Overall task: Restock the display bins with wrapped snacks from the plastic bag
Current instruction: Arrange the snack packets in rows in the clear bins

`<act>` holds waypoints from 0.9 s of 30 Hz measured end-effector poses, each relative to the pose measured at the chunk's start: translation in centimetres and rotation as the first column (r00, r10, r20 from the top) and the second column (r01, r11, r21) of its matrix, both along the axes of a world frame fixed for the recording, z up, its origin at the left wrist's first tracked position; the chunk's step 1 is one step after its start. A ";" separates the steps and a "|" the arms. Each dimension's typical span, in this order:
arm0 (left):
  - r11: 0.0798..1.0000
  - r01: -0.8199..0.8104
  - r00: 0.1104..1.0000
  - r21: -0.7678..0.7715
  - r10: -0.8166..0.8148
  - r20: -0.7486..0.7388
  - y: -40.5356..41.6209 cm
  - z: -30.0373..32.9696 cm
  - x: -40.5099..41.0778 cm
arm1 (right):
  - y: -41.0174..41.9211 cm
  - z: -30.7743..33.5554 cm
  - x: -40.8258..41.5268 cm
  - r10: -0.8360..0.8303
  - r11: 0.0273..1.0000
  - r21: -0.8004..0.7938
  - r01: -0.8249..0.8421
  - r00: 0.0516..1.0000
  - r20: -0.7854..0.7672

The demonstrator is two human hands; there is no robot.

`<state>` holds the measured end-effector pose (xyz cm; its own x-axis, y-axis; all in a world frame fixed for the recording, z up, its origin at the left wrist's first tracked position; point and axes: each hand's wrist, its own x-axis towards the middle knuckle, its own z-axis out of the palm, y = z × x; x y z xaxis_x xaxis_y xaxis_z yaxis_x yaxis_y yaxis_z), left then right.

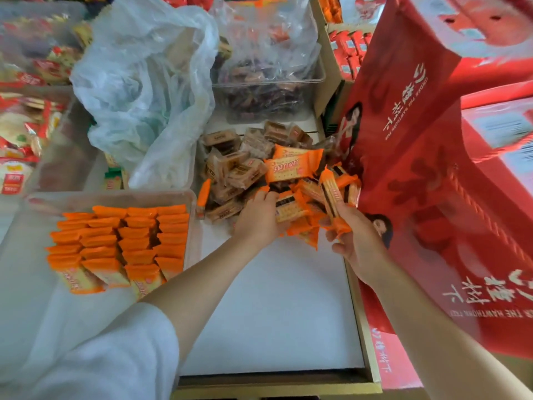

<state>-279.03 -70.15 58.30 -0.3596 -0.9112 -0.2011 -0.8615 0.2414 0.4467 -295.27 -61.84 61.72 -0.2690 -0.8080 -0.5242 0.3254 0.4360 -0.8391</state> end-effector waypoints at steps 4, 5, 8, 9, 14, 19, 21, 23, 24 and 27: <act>0.955 -0.199 0.806 0.219 0.287 -0.519 2.7 4.6 3.3 | -0.3 0.9 2.4 -0.007 1.000 -0.017 0.007 1.000 0.011; 0.926 -0.209 0.697 0.314 0.367 -0.617 3.5 5.6 4.4 | -0.5 1.2 3.2 -0.010 1.000 -0.022 0.011 0.999 0.033; 0.828 -0.136 0.393 0.545 0.550 -0.737 5.7 7.4 8.4 | -1.0 2.5 6.4 0.049 0.993 -0.113 -0.039 0.995 0.081; 0.802 -0.093 0.319 0.590 0.585 -0.746 6.3 7.8 9.9 | -1.2 2.9 7.7 0.081 0.986 -0.155 -0.066 0.992 0.097; 0.821 -0.144 0.300 0.552 0.568 -0.767 8.4 8.6 18.6 | -2.1 4.5 14.4 0.218 0.946 -0.248 -0.210 0.976 0.002; 0.917 -0.354 0.712 0.185 0.393 -0.582 9.8 7.0 30.0 | -2.5 5.3 21.0 0.274 0.882 -0.234 -0.409 0.849 -0.452; 0.923 -0.361 0.818 0.131 0.381 -0.430 10.3 6.1 33.5 | -2.5 5.2 23.2 0.301 0.842 -0.227 -0.489 0.776 -0.555; 0.929 -0.357 0.883 0.097 0.369 -0.289 10.5 5.0 36.2 | -2.6 4.7 25.5 0.326 0.813 -0.178 -0.554 0.687 -0.650; 0.942 -0.326 0.911 0.080 0.336 -0.241 10.4 4.4 37.3 | -2.6 4.3 26.6 0.334 0.798 -0.127 -0.590 0.607 -0.721; 0.987 -0.159 0.984 0.029 0.161 -0.080 10.2 3.4 39.3 | -2.1 2.1 29.9 0.359 0.727 0.051 -0.685 0.316 -0.878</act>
